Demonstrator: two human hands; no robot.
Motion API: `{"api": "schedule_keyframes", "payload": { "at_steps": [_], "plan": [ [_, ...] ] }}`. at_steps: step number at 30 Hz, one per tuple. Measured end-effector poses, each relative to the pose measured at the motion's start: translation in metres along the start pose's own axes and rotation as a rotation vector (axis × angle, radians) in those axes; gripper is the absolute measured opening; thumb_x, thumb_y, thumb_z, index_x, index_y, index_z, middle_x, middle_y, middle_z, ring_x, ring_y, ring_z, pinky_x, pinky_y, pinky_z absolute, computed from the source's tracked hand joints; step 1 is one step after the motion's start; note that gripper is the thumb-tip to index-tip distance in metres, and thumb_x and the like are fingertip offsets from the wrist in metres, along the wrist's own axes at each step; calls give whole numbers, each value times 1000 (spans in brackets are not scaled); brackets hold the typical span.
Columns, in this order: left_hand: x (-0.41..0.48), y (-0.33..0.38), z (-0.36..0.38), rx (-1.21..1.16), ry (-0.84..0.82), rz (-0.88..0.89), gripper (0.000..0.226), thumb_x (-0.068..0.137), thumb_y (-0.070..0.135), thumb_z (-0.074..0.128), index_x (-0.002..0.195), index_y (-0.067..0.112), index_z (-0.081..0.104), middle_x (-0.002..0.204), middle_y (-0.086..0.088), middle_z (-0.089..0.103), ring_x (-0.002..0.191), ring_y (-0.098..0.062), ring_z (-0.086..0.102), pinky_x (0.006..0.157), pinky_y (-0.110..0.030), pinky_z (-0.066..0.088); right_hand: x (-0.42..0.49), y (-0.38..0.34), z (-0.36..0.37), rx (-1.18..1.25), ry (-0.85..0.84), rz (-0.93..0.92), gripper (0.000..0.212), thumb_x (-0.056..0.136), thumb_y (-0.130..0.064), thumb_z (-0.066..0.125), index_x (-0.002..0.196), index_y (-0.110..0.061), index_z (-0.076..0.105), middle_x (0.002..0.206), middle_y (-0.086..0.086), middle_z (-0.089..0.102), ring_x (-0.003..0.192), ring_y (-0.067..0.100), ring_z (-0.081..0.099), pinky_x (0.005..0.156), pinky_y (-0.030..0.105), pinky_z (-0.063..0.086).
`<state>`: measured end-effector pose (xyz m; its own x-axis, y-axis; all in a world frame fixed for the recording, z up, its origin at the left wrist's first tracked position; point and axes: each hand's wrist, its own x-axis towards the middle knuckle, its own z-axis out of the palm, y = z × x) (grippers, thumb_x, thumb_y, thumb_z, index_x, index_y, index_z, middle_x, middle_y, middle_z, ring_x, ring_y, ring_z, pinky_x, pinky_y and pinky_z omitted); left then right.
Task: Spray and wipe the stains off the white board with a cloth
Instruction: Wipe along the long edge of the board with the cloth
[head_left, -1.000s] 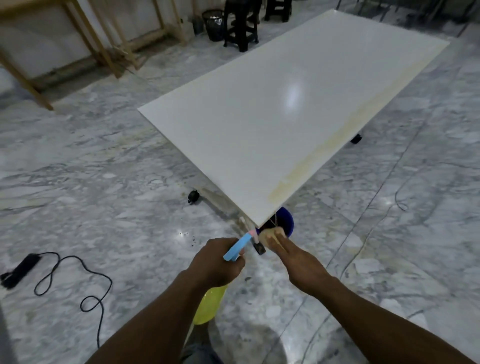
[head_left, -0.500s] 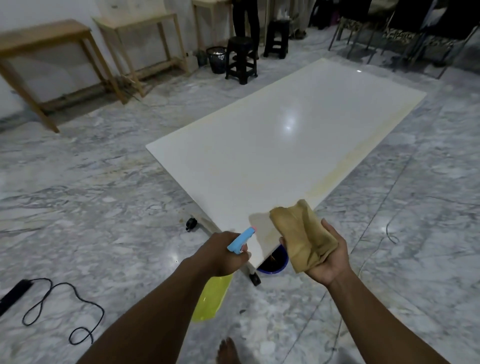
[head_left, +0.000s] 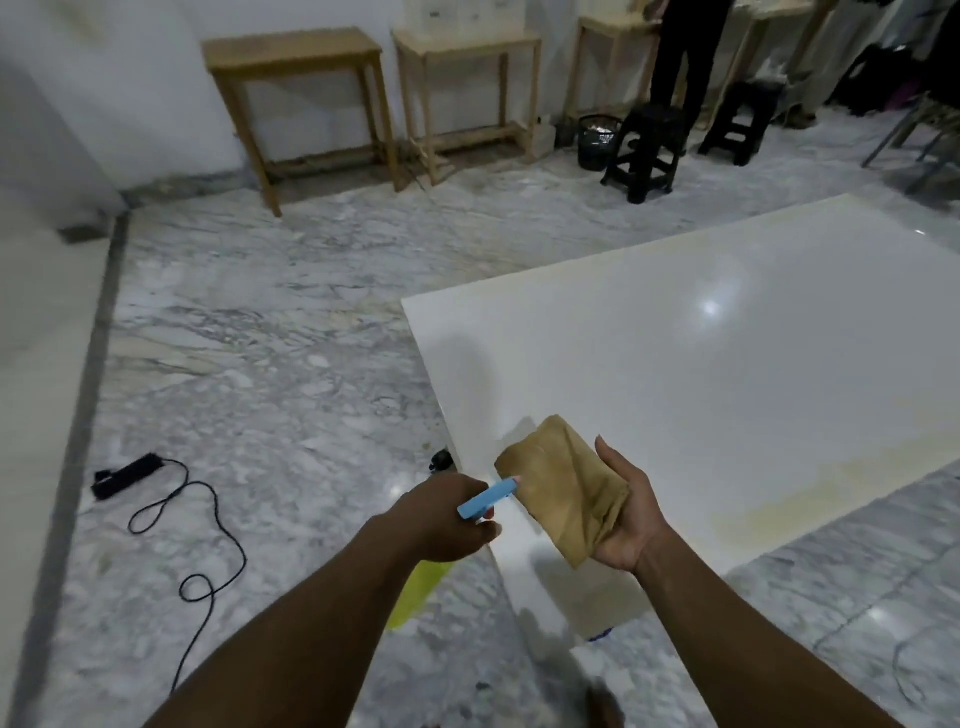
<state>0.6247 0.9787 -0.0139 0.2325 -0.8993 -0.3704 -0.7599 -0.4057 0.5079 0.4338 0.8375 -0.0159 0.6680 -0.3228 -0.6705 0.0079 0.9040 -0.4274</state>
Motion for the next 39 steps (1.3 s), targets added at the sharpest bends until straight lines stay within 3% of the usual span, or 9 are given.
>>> {"api": "schedule_keyframes", "payload": {
  "at_steps": [3,9,12,16,19,24,29,34,39],
  "plan": [
    [1,1,4,-63,98,-137,29,82,52,64,96,27,68,89,10,68,80,-12,64,80,-35,57,30,-20,8,-105,-71,128,68,88,-58,58,130,-5,63,137,20,59,115,36,60,112,45,38],
    [-18,43,43,-295,313,-468,23,80,49,64,91,29,67,86,10,69,78,-10,66,78,-36,58,60,-51,13,-347,-236,317,59,87,-53,60,120,-5,70,113,19,71,94,35,69,83,40,55],
    [-35,70,65,-385,421,-580,16,83,45,67,87,30,66,80,12,66,77,-9,65,77,-33,57,60,-56,14,-450,-315,387,61,87,-55,60,121,-5,70,118,21,69,98,37,68,85,42,54],
    [-58,100,83,-387,556,-666,23,83,49,64,68,37,51,71,11,60,72,-11,62,70,-33,54,48,-44,16,-597,-469,491,75,87,-61,55,137,-5,56,134,21,58,113,35,60,99,45,47],
    [-73,124,93,-387,633,-715,22,82,53,63,75,33,56,73,9,60,72,-13,62,65,-27,48,31,-31,13,-648,-529,551,71,86,-59,59,134,-7,59,137,19,58,118,35,57,107,46,42],
    [-96,175,124,-353,707,-797,26,80,53,62,81,28,59,77,6,65,75,-17,65,69,-35,55,-12,-23,-11,-678,-584,562,63,88,-54,58,129,-7,64,129,18,63,116,35,59,97,45,46],
    [-116,236,168,-337,768,-869,31,79,61,57,70,32,50,74,8,60,70,-13,60,60,-28,44,-61,-34,-47,-758,-581,550,60,87,-53,59,125,-6,68,125,19,67,107,34,65,97,44,49],
    [-121,300,207,-379,787,-914,33,78,61,56,71,28,54,74,8,63,71,-14,62,64,-32,51,-99,-57,-82,-793,-573,549,60,83,-50,64,124,-7,68,129,19,65,112,35,62,104,45,45],
    [-112,336,220,-367,799,-942,32,78,63,55,75,31,54,77,9,62,74,-15,61,66,-30,48,-113,-78,-97,-836,-572,568,56,85,-49,62,119,-6,71,118,20,70,97,34,69,86,40,55]
  ]
}}
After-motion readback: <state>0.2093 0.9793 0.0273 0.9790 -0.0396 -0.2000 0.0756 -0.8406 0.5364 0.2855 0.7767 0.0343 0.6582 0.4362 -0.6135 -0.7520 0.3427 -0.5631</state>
